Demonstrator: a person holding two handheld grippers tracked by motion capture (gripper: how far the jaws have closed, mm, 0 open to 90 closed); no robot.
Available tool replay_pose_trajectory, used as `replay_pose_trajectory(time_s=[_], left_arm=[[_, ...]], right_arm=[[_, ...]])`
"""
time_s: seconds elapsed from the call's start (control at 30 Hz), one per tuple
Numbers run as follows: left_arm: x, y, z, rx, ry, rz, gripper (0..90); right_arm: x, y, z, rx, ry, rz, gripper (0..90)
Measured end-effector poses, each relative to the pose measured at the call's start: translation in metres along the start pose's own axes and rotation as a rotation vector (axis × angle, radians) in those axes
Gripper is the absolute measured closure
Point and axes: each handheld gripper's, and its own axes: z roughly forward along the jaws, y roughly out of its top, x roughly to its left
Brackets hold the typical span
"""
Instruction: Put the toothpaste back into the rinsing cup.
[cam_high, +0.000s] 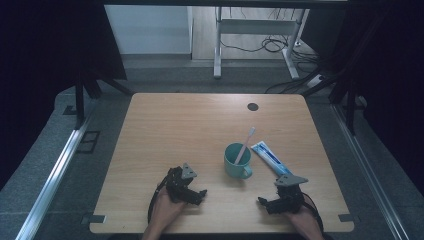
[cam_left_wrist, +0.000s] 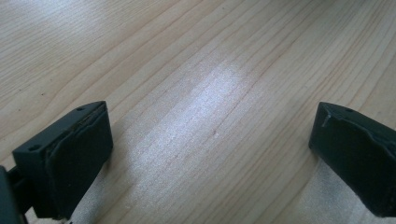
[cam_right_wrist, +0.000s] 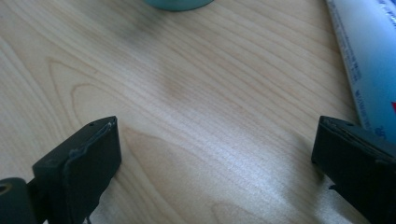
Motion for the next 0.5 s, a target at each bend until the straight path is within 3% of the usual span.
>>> replay_pose_trajectory(time_s=[0.23,0.5], left_arm=[[0.0,0.0,0.0,0.0,0.002,-0.003,0.0],[0.0,0.0,0.0,0.0,0.005,-0.006,0.0]], right_arm=[[0.004,0.005,-0.005,-0.007,0.022,-0.008,0.3],[0.003,0.012,-0.012,0.005,0.043,0.018,0.4]])
